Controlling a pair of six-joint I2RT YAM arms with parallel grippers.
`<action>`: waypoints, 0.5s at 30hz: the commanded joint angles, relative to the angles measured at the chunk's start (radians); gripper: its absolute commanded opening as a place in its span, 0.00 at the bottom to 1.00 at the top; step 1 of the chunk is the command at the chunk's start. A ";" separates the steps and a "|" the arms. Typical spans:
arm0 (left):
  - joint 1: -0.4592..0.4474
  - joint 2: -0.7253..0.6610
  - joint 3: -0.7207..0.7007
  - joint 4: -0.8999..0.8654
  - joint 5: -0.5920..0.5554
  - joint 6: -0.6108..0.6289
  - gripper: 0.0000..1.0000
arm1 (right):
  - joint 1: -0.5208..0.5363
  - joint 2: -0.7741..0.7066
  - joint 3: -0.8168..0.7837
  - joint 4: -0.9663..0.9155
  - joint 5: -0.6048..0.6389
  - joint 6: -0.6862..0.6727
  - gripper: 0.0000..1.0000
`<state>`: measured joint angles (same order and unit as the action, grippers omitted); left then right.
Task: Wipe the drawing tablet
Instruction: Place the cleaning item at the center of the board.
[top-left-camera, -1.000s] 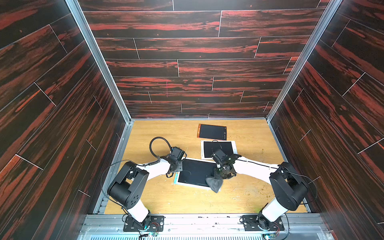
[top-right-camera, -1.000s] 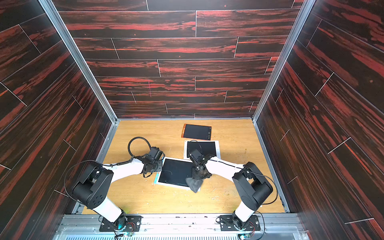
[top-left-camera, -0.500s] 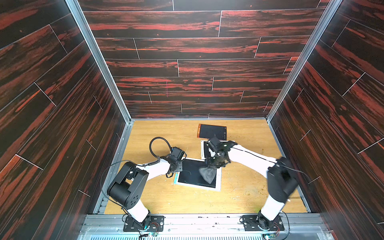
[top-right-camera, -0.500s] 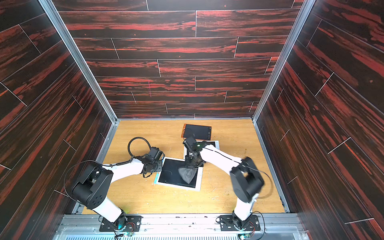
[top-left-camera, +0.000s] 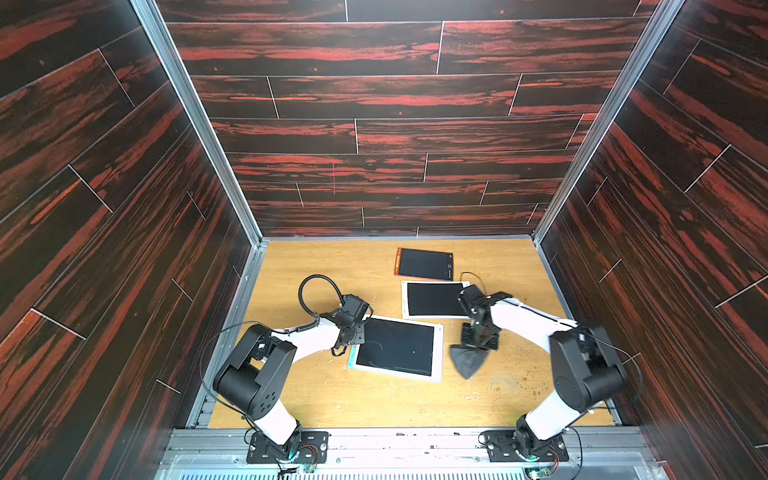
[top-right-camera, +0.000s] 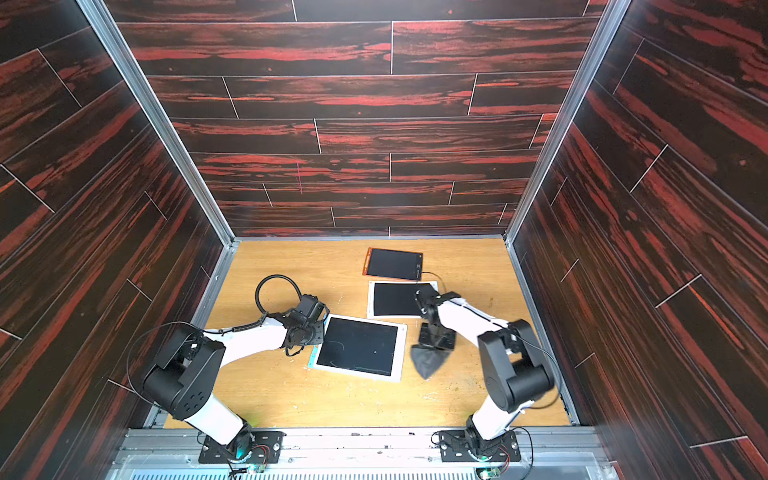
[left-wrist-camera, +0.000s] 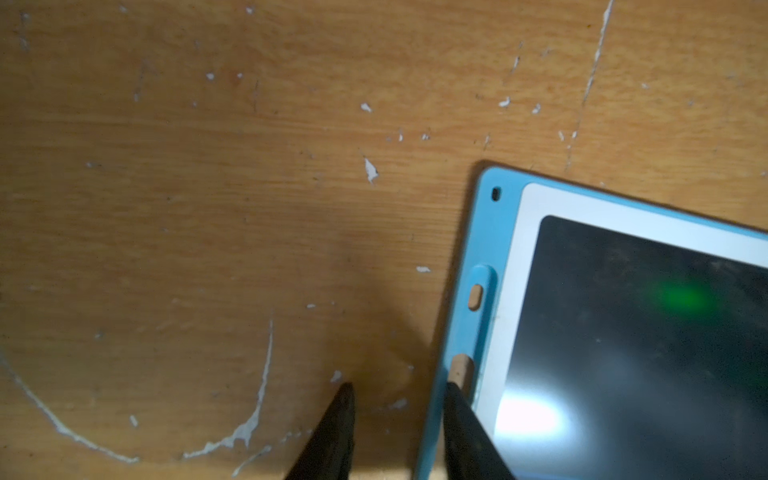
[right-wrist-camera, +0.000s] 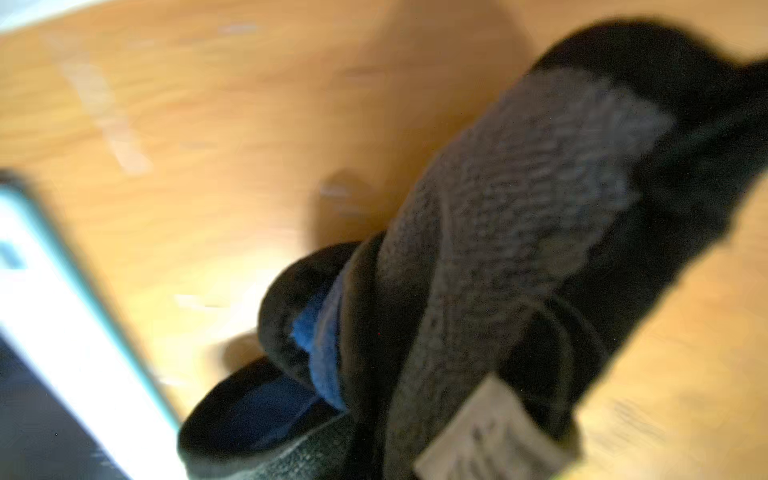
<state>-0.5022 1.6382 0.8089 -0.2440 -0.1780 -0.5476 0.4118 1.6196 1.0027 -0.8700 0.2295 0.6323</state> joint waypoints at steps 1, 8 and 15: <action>0.004 -0.015 -0.042 -0.124 0.010 -0.015 0.37 | 0.010 -0.081 0.085 -0.095 0.067 0.015 0.00; 0.004 -0.251 -0.054 -0.112 0.118 0.000 0.37 | -0.028 -0.093 0.153 -0.015 0.016 -0.004 0.00; 0.004 -0.395 -0.081 -0.047 0.253 -0.020 0.39 | -0.434 0.022 0.101 0.171 -0.276 0.029 0.03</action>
<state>-0.5011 1.2591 0.7536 -0.2966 0.0078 -0.5575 0.1017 1.5978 1.1225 -0.7757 0.0982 0.6380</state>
